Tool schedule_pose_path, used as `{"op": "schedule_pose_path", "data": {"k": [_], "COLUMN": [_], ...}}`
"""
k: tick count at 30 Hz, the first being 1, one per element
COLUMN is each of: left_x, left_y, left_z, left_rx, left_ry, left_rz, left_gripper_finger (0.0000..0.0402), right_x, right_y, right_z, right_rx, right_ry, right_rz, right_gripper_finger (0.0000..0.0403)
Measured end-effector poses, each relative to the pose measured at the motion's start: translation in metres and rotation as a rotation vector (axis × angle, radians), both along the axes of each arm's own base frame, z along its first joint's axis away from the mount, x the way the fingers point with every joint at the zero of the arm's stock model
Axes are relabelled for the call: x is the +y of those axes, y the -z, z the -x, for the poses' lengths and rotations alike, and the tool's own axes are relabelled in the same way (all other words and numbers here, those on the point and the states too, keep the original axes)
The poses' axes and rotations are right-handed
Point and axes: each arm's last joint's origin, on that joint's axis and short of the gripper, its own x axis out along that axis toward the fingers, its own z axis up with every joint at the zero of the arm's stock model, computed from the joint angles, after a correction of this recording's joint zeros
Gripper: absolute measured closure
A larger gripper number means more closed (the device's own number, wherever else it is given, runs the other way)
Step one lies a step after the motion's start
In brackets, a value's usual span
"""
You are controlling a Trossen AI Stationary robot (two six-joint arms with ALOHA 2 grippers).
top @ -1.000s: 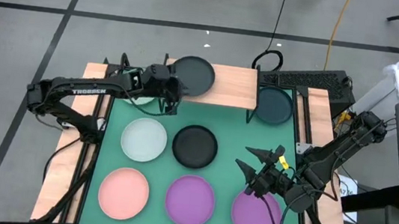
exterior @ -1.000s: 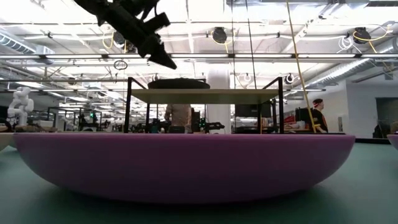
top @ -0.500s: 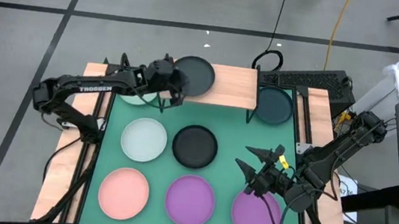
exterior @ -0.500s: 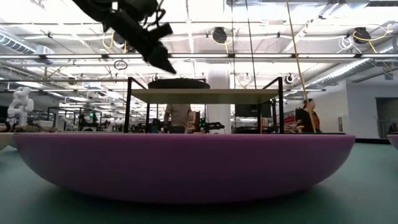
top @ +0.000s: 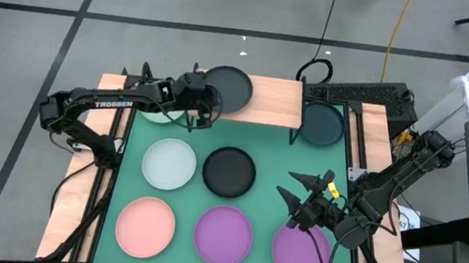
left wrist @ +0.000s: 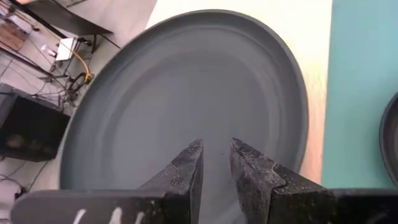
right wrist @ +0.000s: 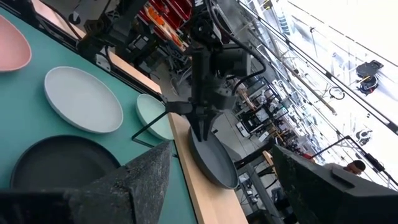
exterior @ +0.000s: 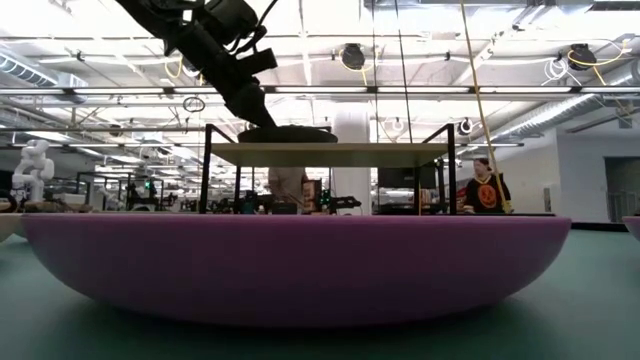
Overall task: Place and stack plates onto a shelf
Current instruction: Put the bottom dark blue plate on the shelf
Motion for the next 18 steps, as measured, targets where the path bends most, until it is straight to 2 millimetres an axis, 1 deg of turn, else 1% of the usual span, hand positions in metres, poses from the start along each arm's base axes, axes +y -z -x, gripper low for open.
{"op": "schedule_pose_path", "data": {"k": [5,13,18], "left_x": [-0.0053,-0.0083,-0.0100], "left_y": [0.0001,0.0030,-0.0003], "left_z": [-0.0025,-0.0015,-0.0008], "left_rx": [-0.004,0.029,0.013], "left_ry": [0.032,0.036,0.035], "left_rz": [0.010,0.028,0.026], "left_gripper_finger": [0.0316,0.0316,0.0316], "right_x": [0.0000,0.0000,0.0000], "right_y": [0.0000,0.0000,0.0000], "right_z": [0.0000,0.0000,0.0000], "right_rx": [0.000,0.000,0.000], "right_ry": [0.000,0.000,0.000], "right_rz": [0.000,0.001,0.000], "right_gripper_finger": [0.0145,0.0145,0.0145]}}
